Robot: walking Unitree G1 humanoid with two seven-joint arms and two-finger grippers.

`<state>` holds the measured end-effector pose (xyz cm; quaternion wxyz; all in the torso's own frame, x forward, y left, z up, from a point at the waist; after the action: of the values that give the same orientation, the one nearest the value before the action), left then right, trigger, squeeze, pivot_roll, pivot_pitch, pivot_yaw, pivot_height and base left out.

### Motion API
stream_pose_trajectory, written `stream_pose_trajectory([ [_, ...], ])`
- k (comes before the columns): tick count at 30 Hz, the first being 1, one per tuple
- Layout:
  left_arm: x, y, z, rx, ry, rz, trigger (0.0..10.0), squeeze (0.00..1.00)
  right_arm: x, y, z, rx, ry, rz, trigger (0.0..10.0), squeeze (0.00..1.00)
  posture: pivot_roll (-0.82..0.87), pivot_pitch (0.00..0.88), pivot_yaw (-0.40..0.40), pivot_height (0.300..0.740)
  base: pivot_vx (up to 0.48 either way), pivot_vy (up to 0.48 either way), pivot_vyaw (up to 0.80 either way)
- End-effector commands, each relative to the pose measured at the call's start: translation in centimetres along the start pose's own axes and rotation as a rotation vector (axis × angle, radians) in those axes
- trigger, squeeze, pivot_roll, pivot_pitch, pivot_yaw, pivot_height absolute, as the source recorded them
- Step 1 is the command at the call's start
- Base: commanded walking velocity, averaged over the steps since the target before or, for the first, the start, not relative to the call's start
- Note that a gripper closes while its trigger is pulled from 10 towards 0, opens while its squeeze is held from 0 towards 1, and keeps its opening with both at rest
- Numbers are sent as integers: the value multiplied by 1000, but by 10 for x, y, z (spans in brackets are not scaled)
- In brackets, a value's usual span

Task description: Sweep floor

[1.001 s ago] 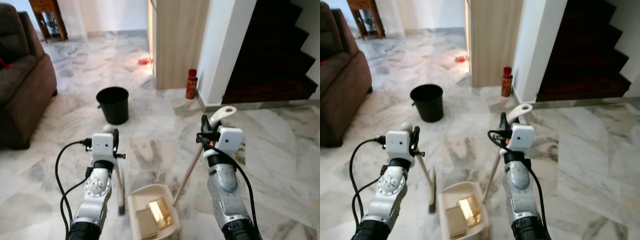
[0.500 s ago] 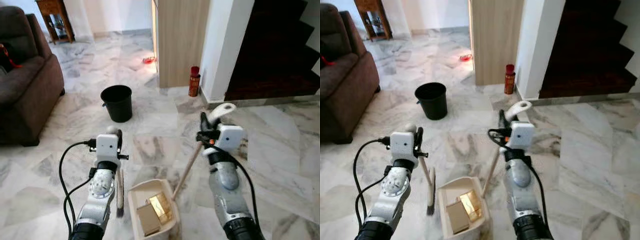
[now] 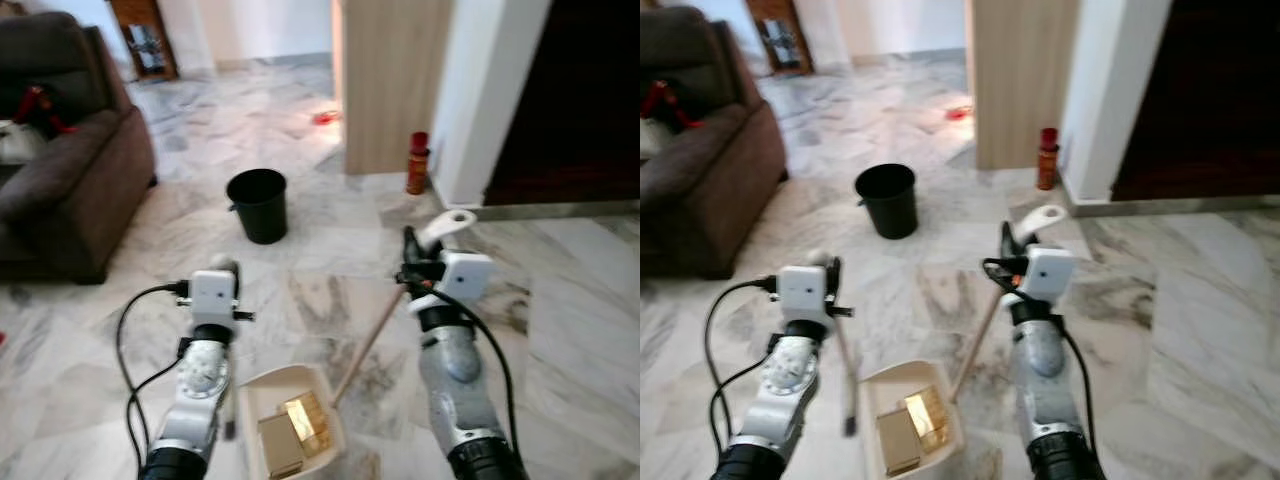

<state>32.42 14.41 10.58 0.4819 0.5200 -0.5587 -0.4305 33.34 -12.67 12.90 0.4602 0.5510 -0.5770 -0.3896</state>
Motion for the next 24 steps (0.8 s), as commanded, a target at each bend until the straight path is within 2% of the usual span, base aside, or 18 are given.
stream_pose_trajectory([
  [1, -7, 13, -4, 58, 10, -26, 10000, 0, -10, 17, -7, 68, 19, -9, 10000, 0, 45, 0, 34, 740, 266, 0, 0],
  [5, -7, 13, -4, 58, 11, -27, 10000, 0, -10, 18, -8, 73, 23, -7, 10000, 0, 45, 0, 33, 740, 266, 0, 0],
  [13, -7, 14, -5, 61, 15, -24, 10000, 0, -11, 19, -8, 76, 35, -5, 10000, 0, 48, 0, 31, 740, 274, 0, 603],
  [17, -8, 14, -4, 61, 19, -27, 10000, 0, -12, 17, -8, 63, 37, -23, 10000, 0, 50, 0, 31, 740, 279, 0, 0],
  [24, -8, 14, -3, 61, 17, -29, 10000, 0, -15, 20, -6, 86, 54, 5, 10000, 0, 50, 0, 32, 740, 289, 0, 104],
])
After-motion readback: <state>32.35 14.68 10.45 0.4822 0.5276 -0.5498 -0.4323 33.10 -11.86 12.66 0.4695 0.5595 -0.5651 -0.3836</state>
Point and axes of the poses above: a point about 5 cm out from each wrist's last joint towards the gripper, its own z axis pointing back from the gripper into the wrist, its own y axis along the axis of the wrist's last joint, x = y × z, the point moved 2 cm from there along -z, pointing out of the wrist towards the gripper, and after that the axes turned 12 degrees about z, right-handed, at the moved point
